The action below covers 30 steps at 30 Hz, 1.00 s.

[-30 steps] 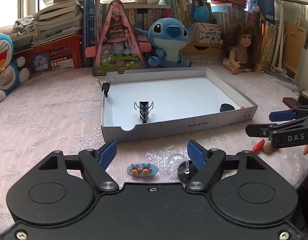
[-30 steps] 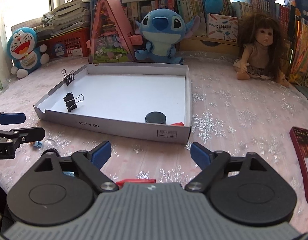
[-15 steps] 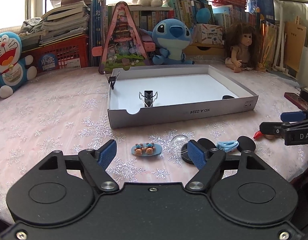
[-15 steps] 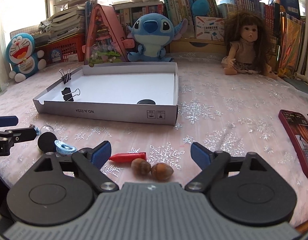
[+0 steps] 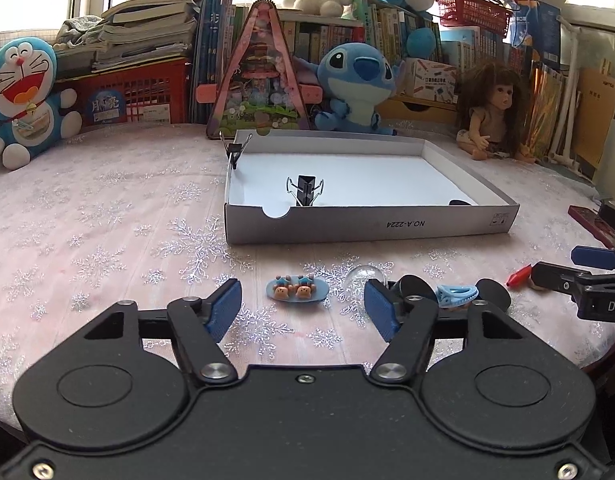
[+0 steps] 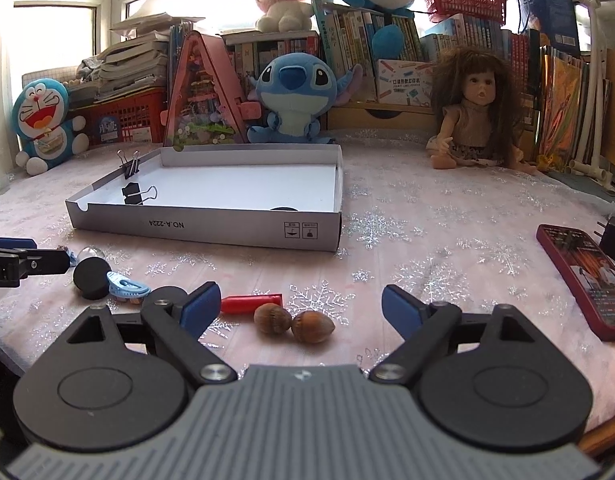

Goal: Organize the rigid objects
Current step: 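Withdraw both tools from the tray back toward the remaining objects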

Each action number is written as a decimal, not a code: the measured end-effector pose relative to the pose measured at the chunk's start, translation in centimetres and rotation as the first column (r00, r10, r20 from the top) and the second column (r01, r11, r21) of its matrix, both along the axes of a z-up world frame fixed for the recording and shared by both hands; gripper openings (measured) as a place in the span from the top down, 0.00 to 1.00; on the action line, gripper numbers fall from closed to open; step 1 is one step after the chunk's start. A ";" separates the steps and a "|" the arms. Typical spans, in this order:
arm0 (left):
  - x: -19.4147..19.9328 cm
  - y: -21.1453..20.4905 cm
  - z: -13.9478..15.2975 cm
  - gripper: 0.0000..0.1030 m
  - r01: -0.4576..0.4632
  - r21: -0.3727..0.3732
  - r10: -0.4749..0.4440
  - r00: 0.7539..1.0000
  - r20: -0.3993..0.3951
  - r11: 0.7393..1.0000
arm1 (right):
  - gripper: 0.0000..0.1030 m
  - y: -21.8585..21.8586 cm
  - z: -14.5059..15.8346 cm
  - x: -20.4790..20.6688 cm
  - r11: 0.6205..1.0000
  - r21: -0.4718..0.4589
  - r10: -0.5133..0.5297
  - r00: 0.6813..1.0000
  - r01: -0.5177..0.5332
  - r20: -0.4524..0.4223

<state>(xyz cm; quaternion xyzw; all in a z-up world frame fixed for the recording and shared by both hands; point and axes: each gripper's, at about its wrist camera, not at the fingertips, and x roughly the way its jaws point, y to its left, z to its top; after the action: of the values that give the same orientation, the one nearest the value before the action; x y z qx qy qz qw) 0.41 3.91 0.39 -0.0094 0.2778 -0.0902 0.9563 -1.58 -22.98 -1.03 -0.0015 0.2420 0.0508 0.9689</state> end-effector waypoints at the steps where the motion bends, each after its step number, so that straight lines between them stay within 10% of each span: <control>1: -0.1 0.1 0.1 0.42 -0.003 -0.001 0.003 1.000 0.004 1.000 | 0.10 -0.1 0.0 -0.1 1.000 -0.001 0.001 1.000 -0.001 0.003; 10: -0.2 0.5 -0.1 0.57 -0.026 0.029 0.026 1.000 0.009 0.999 | 0.10 -0.8 0.1 -0.9 0.999 -0.022 -0.026 0.999 0.026 0.035; 30: 0.9 -0.8 -1.0 0.57 -0.031 0.075 0.032 0.999 -0.003 0.997 | 0.36 -1.1 -0.1 -1.5 0.997 -0.063 -0.035 0.999 0.038 0.034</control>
<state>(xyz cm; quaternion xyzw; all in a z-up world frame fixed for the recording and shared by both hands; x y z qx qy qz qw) 1.29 3.07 -0.58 0.0217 0.2828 -0.0647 0.9568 -3.09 -24.12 -1.14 -0.0289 0.2274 0.0253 0.9730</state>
